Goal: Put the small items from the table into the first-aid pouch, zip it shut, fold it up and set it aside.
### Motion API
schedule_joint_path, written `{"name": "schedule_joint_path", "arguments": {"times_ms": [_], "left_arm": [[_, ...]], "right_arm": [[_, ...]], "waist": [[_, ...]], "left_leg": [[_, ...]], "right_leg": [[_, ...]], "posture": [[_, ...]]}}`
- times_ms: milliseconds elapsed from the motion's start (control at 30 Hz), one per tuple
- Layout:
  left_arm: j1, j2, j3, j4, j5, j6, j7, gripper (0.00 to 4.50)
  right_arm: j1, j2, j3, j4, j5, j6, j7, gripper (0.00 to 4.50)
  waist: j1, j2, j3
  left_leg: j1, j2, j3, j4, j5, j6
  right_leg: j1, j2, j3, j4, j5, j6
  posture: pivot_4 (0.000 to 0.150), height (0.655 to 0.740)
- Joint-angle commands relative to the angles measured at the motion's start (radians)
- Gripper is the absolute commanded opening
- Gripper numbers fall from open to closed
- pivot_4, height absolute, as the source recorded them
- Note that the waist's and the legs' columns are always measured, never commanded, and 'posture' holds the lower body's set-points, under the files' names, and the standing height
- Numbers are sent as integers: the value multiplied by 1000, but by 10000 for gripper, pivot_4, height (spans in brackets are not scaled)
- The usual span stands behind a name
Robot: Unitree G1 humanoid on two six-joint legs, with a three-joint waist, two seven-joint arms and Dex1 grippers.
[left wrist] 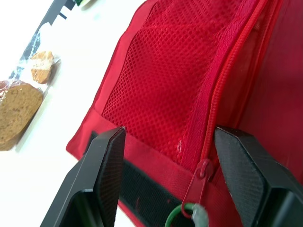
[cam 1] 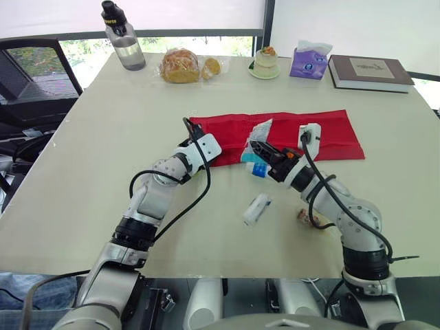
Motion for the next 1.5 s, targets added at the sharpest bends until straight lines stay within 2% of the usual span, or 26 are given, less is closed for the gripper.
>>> {"name": "schedule_joint_path", "arguments": {"times_ms": [33,200,400,567,1033,1133,1167,1200,1233,1267,1300,1333,1500], "left_arm": [[6,4,17,-59,-37,-18,-20,30597],[63,10,67,-136,-83,13,-15,30597],[79,-35,84,-160,-127,68,0,30597],[45,-54,57,-103,-103,53,30,30597],[5,12,-10,0,0,29,63,30597],[2,8,-6,-2,-2,18,68,23355],[3,7,-4,-3,-3,17,68,18620],[5,7,-3,-4,-3,16,67,15738],[6,7,-1,-4,-5,15,66,10101],[7,7,0,-5,-6,14,66,7353],[8,6,2,-5,-9,13,66,1396],[9,4,6,-7,-16,13,64,265],[10,5,9,-25,-27,-3,61,265]], "right_arm": [[-16,11,-1,-47,0,-7,3,0],[-7,13,-7,-60,-6,-3,1,0],[-3,22,-1,-63,-15,-4,1,0],[-11,28,-5,-60,-19,-5,4,0],[-10,42,-6,-66,-33,-12,4,0],[-12,43,-5,-62,-36,-14,8,0],[-13,44,-5,-61,-37,-14,9,0],[-13,44,-4,-59,-38,-15,11,0],[-14,43,-4,-55,-39,-15,14,0],[-13,42,-4,-53,-39,-15,16,0],[-13,42,-4,-52,-40,-14,18,0],[-12,41,-3,-51,-40,-13,19,0],[-16,42,-5,-39,-37,-2,30,0]], "waist": [[0,0,0],[-3,0,0],[2,0,0],[1,0,0],[-1,0,0],[-2,0,0],[-2,0,0],[-2,0,0],[-2,0,0],[-2,0,0],[-1,0,0],[-1,0,0],[-1,0,0]], "left_leg": [[0,0,0,0,0,0],[0,0,0,0,0,0],[0,0,0,0,0,0],[0,0,1,1,0,0],[0,0,1,1,0,0],[0,0,1,1,0,0],[0,0,1,1,0,0],[0,0,1,1,0,0],[0,0,1,1,0,0],[0,0,1,1,0,0],[0,0,1,1,0,0],[0,0,1,1,0,0],[0,0,1,1,0,0]], "right_leg": [[0,0,0,0,0,0],[0,0,1,0,0,0],[0,0,0,0,0,0],[0,0,1,0,1,1],[0,0,1,0,1,1],[0,0,1,0,1,1],[0,0,1,0,1,1],[0,0,1,0,1,1],[0,0,1,0,1,1],[0,0,1,0,1,1],[0,0,1,0,1,1],[0,0,1,0,1,1],[0,0,1,0,1,1]], "posture": [[1500,7400],[1500,7400],[1500,7400],[1500,7400],[1500,7400],[1500,7400],[1500,7400],[1500,7400],[1500,7400],[1500,7400],[1500,7400],[1500,7400],[1500,7400]]}}
